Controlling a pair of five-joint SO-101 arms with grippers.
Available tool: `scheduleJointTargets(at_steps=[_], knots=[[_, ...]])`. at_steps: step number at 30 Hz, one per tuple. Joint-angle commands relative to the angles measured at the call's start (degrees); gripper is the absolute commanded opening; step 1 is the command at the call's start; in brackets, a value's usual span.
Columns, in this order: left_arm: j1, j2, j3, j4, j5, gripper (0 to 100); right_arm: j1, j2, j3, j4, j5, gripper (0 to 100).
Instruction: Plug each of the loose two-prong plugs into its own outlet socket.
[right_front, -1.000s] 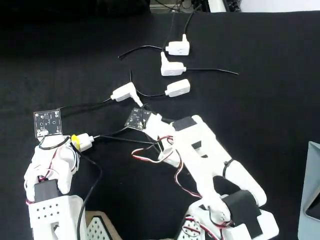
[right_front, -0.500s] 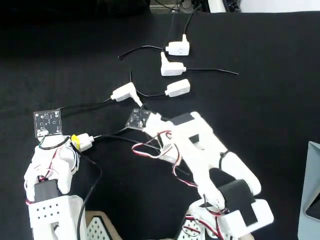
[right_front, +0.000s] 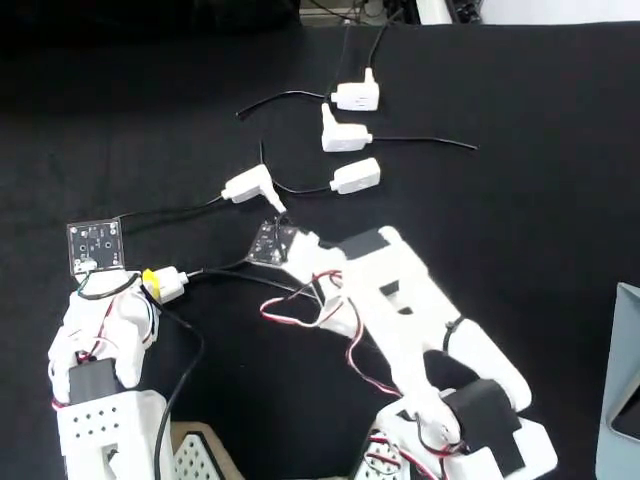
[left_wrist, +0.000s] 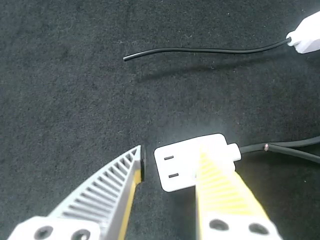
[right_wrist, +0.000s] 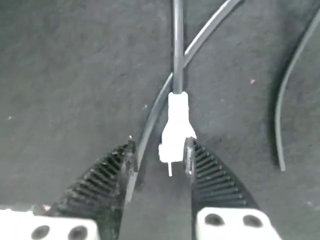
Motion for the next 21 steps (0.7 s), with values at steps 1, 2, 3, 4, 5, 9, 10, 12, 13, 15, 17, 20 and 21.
scheduleJointTargets(at_steps=[1, 2, 3, 4, 5, 9, 10, 12, 13, 15, 17, 20, 21], knots=[[0.7, -0.5, -0.4, -0.2, 0.2, 17, -1.1, -1.9, 2.2, -5.2, -0.8, 14.9], [0.7, -0.5, -0.4, -0.2, 0.2, 17, -1.1, -1.9, 2.6, -5.6, -0.8, 14.9], [0.7, -0.5, -0.4, -0.2, 0.2, 17, -1.1, -1.9, 2.8, -5.7, -0.8, 14.9], [0.7, -0.5, -0.4, -0.2, 0.2, 17, -1.0, -1.9, 2.9, -5.7, -0.7, 14.7], [0.7, -0.5, -0.4, -0.2, 0.2, 17, -0.5, -1.9, 2.9, -5.7, -0.5, 14.6], [0.7, -0.5, -0.4, -0.2, 0.2, 17, 1.9, -1.9, 2.5, -5.8, -0.2, 14.5], [0.7, -0.5, -0.4, -0.2, 0.2, 17, 2.3, -1.9, 2.5, -5.8, 0.7, 14.5], [0.7, -0.5, -0.4, -0.2, 0.2, 17, 2.5, -1.9, 2.6, -5.8, 1.8, 14.5], [0.7, -0.5, -0.4, -0.2, 0.2, 17, 2.5, -1.9, 2.6, -5.8, 1.9, 14.5], [0.7, -0.5, -0.4, -0.2, 0.2, 17, 2.5, -1.7, 2.7, -5.8, 1.9, 14.5], [0.7, -0.5, -0.4, -0.2, 0.2, 17, 2.5, -0.6, 2.3, -5.8, 2.0, 14.5], [0.7, -0.5, -0.4, -0.2, 0.2, 17, 2.4, 2.8, 1.8, -7.2, 2.0, 14.5], [0.6, -0.5, -0.4, -0.2, 0.2, 17, 2.5, 4.3, 1.5, -7.7, 2.0, 14.5]])
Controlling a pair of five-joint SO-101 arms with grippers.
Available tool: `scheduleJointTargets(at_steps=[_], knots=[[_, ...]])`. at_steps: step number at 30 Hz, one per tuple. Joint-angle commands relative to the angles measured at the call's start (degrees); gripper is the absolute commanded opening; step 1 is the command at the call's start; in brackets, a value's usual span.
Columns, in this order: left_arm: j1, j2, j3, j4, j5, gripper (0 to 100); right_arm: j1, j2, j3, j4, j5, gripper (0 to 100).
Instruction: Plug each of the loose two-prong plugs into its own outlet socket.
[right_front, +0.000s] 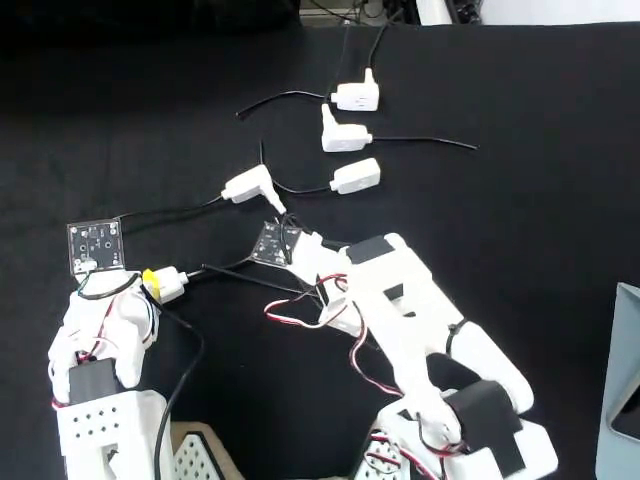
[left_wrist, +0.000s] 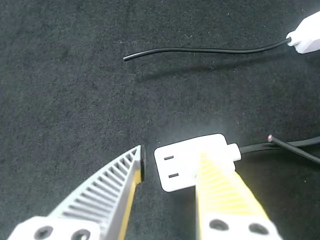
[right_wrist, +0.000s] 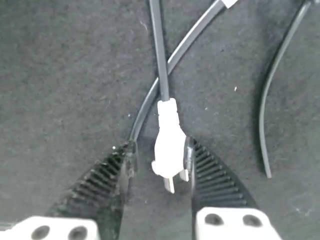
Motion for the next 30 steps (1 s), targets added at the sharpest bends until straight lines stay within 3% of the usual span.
scheduleJointTargets(at_steps=[1, 14, 22, 30], knots=[[0.6, -0.5, -0.4, -0.2, 0.2, 17, 1.2, 5.3, -1.7, -1.9, 0.5, 14.4], [0.6, -0.5, -0.4, -0.2, 0.2, 17, 1.9, 9.7, -6.5, -1.8, 0.1, 1.2], [0.7, -0.5, -0.4, -0.2, 0.2, 17, 1.8, -6.1, -7.8, 5.5, 0.0, 1.2], [0.7, -0.5, -3.8, -0.2, 0.6, 17, 1.4, -20.9, -7.8, 3.6, -11.0, 1.2]])
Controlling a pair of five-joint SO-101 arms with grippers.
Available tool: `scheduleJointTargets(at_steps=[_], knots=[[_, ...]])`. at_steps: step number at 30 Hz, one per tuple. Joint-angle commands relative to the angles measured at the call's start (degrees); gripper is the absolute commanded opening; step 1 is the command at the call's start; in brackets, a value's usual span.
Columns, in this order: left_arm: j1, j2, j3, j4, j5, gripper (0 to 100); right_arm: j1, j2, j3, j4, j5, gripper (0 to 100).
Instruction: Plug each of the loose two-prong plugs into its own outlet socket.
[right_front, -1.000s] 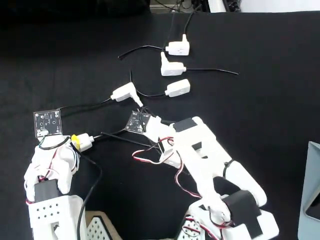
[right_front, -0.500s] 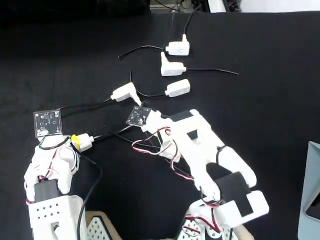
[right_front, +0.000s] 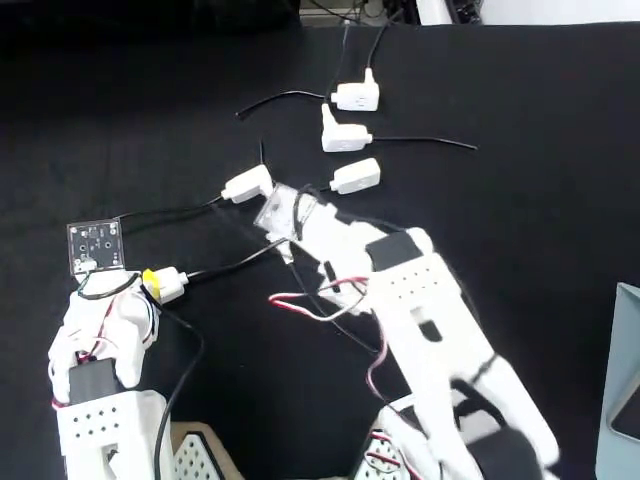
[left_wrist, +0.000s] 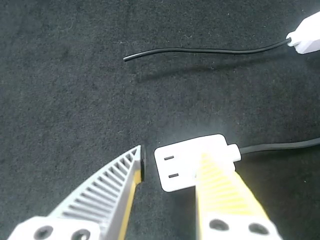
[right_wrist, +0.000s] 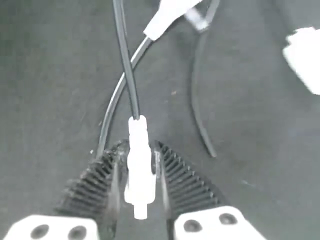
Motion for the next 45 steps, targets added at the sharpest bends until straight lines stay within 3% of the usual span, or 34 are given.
scheduleJointTargets(at_steps=[1, 6, 14, 21, 30, 45], knots=[[0.8, -0.5, -4.6, -0.2, 0.7, 17, -0.3, -7.8, -2.8, -1.8, -6.9, 1.2], [4.1, -0.5, -8.1, -0.2, 4.7, 17, -5.3, -10.9, -2.8, 0.1, -12.7, 1.2], [12.8, -0.5, -10.7, -0.3, 9.3, 17, -14.0, -15.2, -5.8, -0.3, -28.7, 1.2], [16.0, -0.5, -10.7, -3.9, 12.0, 17, -20.1, -26.8, -0.9, -8.4, -29.4, 1.1], [24.6, -0.6, -11.3, -5.2, 13.2, 17, -20.7, -39.3, 19.6, -28.7, -29.5, 1.1], [25.8, -0.6, -16.7, -4.7, 12.7, 17, -20.7, -40.0, 24.7, -30.3, -29.5, 1.1]])
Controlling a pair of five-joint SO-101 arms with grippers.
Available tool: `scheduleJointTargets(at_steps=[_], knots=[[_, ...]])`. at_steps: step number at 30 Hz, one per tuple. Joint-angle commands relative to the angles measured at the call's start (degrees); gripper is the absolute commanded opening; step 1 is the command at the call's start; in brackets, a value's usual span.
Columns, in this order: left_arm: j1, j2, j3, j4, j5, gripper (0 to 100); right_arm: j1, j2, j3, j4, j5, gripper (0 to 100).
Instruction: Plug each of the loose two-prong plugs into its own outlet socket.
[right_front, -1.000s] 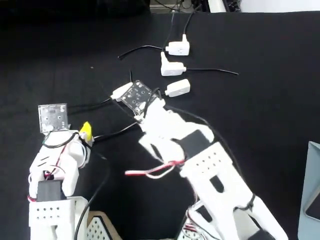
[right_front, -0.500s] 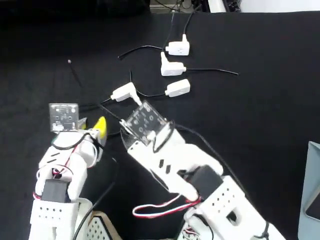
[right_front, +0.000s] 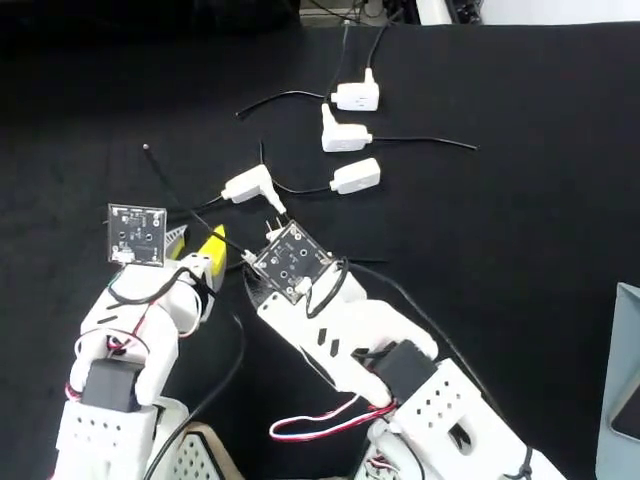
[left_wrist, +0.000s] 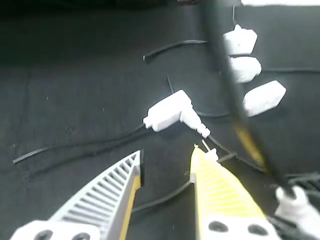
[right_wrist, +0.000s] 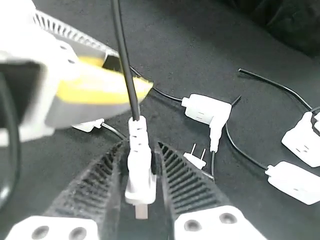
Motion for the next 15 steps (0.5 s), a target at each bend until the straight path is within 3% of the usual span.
scheduleJointTargets(at_steps=[1, 6, 10, 15], knots=[[0.7, -0.6, -5.0, -0.9, 0.0, 17, -0.5, -1.0, -0.1, -1.3, -0.6, 1.1], [2.6, -0.6, -5.5, -0.8, -0.9, 17, -0.5, -1.0, -0.1, -1.1, -0.6, 1.1], [10.5, -0.6, -5.1, 1.5, -9.6, 17, -0.5, -1.0, 0.0, -0.9, -0.6, 1.1], [13.5, -0.6, -6.5, 2.8, -11.1, 17, -0.5, -1.4, 2.4, -0.9, -0.6, 1.1]])
